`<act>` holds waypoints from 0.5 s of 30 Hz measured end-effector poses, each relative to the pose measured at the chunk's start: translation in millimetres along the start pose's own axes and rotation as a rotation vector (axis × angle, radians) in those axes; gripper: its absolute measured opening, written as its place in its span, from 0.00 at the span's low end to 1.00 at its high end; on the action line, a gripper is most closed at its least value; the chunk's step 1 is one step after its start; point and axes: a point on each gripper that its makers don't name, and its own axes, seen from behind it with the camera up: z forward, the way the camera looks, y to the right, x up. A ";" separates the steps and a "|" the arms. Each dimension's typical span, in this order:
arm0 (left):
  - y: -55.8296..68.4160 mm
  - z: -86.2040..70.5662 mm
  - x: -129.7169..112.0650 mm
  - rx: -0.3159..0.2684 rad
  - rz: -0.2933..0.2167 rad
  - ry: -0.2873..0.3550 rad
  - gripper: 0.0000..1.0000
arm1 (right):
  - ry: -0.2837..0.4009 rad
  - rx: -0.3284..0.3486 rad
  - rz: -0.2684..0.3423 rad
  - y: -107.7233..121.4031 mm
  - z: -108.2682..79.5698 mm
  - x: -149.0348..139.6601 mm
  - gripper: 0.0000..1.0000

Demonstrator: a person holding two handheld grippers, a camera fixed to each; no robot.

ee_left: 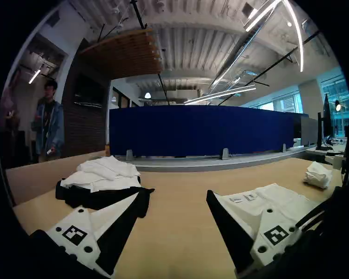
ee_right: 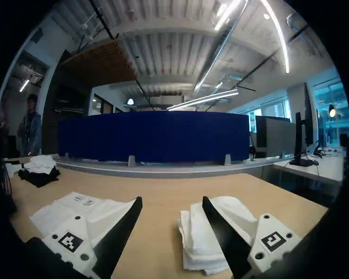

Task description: Fold towel

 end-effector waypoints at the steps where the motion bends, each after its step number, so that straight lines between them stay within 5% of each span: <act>1: 0.1 -0.1 0.3 0.000 0.000 0.000 0.99 | 0.000 0.000 0.000 -0.1 0.1 0.1 1.00; 15: 0.9 -0.9 0.4 0.000 -0.001 0.000 0.99 | 0.000 0.000 0.000 -0.3 0.2 0.7 1.00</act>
